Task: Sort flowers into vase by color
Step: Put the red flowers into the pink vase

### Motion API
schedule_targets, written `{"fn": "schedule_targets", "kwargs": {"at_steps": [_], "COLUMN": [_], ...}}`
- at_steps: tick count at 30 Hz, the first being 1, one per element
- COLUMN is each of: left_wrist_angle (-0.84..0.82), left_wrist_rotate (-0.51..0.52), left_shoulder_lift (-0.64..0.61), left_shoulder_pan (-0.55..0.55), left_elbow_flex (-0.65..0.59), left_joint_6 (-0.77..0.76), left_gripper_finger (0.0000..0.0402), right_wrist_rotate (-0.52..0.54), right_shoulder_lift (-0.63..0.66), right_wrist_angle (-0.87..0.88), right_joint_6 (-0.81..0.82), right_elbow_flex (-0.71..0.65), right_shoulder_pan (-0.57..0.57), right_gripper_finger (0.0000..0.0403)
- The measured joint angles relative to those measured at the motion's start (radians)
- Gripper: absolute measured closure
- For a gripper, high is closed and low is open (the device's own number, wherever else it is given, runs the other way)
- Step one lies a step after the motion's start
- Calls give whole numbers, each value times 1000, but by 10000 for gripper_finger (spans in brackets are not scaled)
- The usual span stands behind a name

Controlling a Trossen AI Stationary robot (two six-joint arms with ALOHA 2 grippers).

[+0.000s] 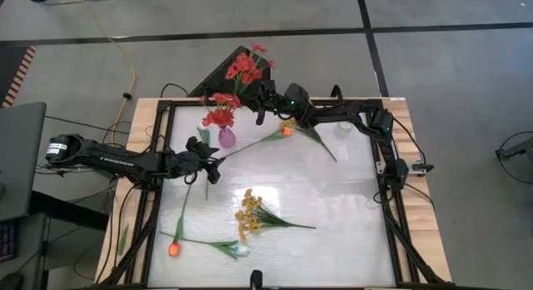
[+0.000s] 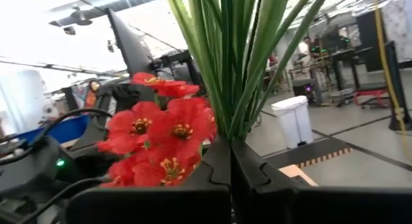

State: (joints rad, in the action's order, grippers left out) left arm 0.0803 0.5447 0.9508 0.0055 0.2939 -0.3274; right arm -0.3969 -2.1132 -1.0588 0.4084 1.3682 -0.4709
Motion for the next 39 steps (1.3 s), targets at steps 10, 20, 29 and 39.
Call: {"fn": "schedule_targets", "kwargs": {"at_steps": [10, 20, 29, 39], "left_wrist_angle": [35, 105, 153, 178], "left_wrist_rotate": [227, -41, -123, -189], "left_shoulder_lift": [0, 0, 0, 0], "left_shoulder_pan": [69, 272, 366, 384], "left_elbow_flex": [0, 0, 0, 0], "left_joint_6": [90, 140, 188, 188], "left_gripper_finger": [198, 198, 198, 198], "right_wrist_rotate": [-70, -74, -75, -77], "right_shoulder_lift": [0, 0, 0, 0], "right_wrist_angle": [-26, -23, 7, 77], "right_joint_6": [0, -117, -195, -290], "right_elbow_flex": [0, 0, 0, 0], "right_shoulder_pan": [0, 15, 46, 49], "right_gripper_finger": [386, 384, 384, 383]}}
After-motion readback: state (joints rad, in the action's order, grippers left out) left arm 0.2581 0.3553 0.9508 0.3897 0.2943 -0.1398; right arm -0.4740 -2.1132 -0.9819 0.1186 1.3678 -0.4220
